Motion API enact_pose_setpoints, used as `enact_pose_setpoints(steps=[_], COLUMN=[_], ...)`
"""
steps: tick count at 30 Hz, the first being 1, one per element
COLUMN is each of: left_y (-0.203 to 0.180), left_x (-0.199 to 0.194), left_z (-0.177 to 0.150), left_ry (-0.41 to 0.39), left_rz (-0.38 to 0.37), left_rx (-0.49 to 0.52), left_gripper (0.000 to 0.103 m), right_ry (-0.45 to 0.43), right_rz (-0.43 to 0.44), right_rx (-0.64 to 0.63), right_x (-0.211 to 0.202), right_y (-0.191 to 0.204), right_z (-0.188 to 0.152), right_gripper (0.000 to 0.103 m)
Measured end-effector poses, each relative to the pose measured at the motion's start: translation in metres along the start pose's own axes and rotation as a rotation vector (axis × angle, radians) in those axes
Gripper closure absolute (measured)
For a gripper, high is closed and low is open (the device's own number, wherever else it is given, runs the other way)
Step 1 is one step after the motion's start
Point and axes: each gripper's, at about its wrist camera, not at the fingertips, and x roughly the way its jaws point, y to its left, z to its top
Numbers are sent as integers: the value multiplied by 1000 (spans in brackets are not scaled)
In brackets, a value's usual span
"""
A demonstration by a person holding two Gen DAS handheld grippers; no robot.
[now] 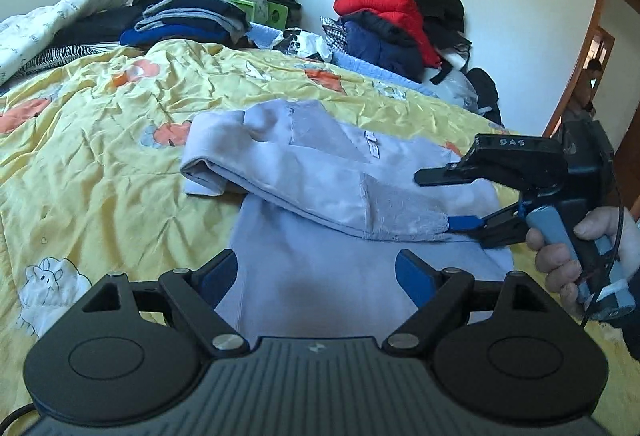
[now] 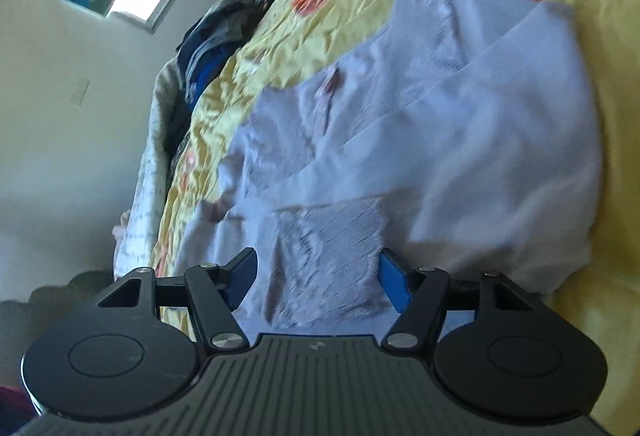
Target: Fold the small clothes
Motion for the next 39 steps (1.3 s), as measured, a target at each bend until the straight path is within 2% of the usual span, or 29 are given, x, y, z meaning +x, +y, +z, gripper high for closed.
enact_pose_setpoints(steps=[1,3,5,8,14,16,20,26,30,32,36,39], left_y=[0,-1,-2,-1,-3,-7,-17,-28,-43,-49,-55,-58], left_x=[0,-3,-5,-2,-1,-2,-4,9,27,37,55,71], left_z=[0,1,2,3,9,12,19,26,34,39,49,56], left_ry=[-4,-13,-16,-15,-20,-29,-61,-62,-61,-55,-46,-24], left_rz=[-1,-4,-3,5,6,3,-17,-38,-22,-12,2,48], left_rx=[-1,0,6,8,7,25,61,81,145,173,216,239], left_gripper=[16,16,16,16,16,16,16,16,16,16,16,16], right_ry=[3,1,7,1,-57,-64,-109,-149,-153,-143,-144,-163], right_rz=[1,-21,-62,-88,-108,-74,-73,-156,-228,-235,-233,-216], right_rx=[-1,-19,-21,-18,-128,-131,-170,-145,-77,-51,-66,-69], right_x=[3,6,11,14,4,-4,-36,-80,-86,-82,-78,-84], right_y=[2,4,4,-1,12,15,19,-16,-54,-67,-69,-69], right_z=[-1,0,3,4,3,13,39,61,61,56,50,56], right_gripper=[38,51,85,99,100,100,100,100,100,100,100,100])
